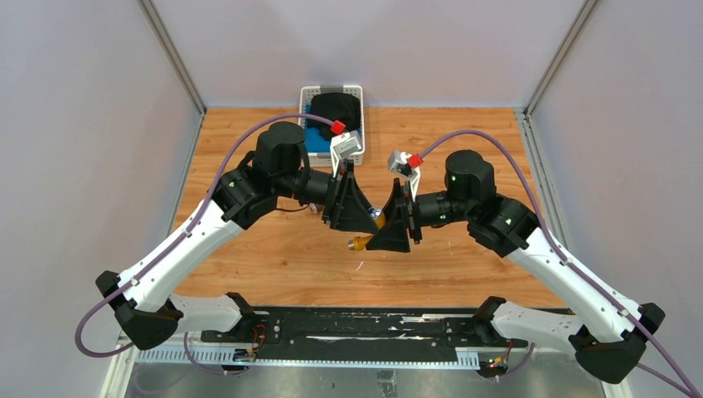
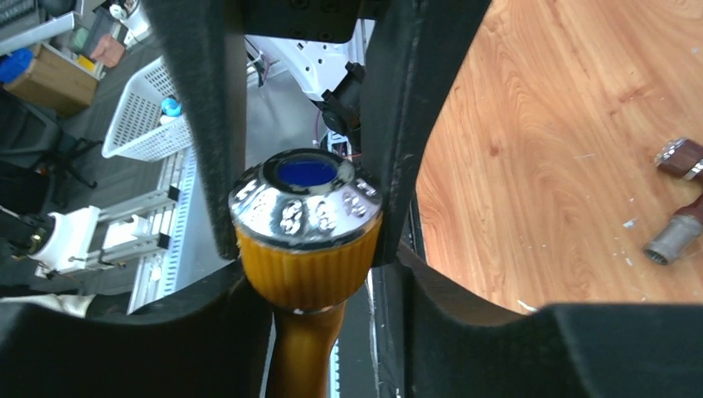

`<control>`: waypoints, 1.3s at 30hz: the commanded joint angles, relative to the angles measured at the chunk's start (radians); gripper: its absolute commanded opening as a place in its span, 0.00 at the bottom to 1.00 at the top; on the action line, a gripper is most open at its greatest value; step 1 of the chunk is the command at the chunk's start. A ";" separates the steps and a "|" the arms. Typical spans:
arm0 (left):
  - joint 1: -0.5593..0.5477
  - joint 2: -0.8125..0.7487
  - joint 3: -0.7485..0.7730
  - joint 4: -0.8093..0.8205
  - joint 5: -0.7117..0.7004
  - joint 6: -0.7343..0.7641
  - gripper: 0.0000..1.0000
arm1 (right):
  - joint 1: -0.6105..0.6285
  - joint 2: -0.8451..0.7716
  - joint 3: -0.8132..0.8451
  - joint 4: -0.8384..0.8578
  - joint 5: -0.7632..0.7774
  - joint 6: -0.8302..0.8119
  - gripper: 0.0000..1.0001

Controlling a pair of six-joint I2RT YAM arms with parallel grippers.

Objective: Install the water faucets
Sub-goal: Adjust the water faucet.

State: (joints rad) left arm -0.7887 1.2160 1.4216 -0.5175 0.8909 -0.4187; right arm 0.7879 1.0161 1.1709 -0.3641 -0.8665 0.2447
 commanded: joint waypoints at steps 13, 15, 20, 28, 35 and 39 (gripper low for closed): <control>-0.006 -0.004 0.010 0.007 0.040 0.011 0.00 | 0.042 0.051 0.037 -0.059 -0.023 -0.040 0.30; -0.006 -0.004 0.009 0.007 0.042 0.011 0.00 | 0.048 0.054 0.040 -0.066 -0.014 -0.044 0.36; -0.006 -0.006 0.004 0.010 0.046 0.009 0.00 | 0.051 0.049 0.034 -0.052 0.006 -0.036 0.21; -0.006 -0.012 0.004 0.008 0.044 0.009 0.00 | 0.051 0.022 -0.003 -0.012 0.083 -0.006 0.00; -0.006 -0.012 0.004 0.011 0.013 0.007 0.26 | 0.051 -0.092 -0.150 0.250 0.171 0.113 0.00; -0.004 -0.021 0.026 -0.024 -0.043 0.033 0.70 | 0.051 -0.126 -0.190 0.255 0.241 0.106 0.00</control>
State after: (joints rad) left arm -0.7898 1.2156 1.4200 -0.5247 0.8730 -0.4019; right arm 0.8375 0.9272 1.0176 -0.1902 -0.7399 0.3191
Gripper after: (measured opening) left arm 0.608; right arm 0.287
